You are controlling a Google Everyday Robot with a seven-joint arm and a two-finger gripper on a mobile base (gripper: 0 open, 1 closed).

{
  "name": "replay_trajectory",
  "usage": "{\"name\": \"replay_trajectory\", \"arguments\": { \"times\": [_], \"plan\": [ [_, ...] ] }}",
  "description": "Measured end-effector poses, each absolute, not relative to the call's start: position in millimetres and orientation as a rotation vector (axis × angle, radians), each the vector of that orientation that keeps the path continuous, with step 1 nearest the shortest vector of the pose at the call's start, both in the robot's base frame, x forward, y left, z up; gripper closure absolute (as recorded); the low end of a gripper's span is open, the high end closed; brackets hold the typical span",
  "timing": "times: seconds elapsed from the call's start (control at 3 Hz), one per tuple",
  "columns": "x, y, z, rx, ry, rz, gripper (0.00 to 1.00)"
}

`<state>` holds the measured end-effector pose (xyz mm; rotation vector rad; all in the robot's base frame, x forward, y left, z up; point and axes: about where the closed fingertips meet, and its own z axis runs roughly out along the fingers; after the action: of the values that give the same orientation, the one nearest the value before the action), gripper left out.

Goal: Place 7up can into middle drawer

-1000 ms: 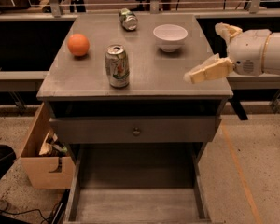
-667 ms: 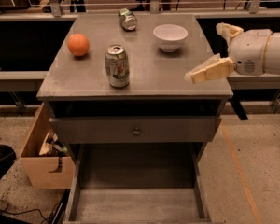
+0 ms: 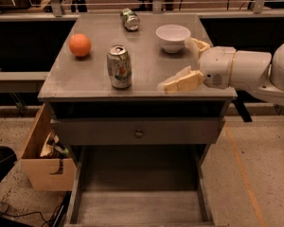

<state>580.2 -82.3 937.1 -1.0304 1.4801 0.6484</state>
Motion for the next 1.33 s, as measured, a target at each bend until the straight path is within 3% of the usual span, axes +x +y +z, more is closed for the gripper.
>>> {"name": "replay_trajectory", "arguments": {
  "times": [1.33],
  "plan": [
    [614.2, 19.3, 923.8, -1.056, 1.324, 0.804, 0.0]
  ]
}}
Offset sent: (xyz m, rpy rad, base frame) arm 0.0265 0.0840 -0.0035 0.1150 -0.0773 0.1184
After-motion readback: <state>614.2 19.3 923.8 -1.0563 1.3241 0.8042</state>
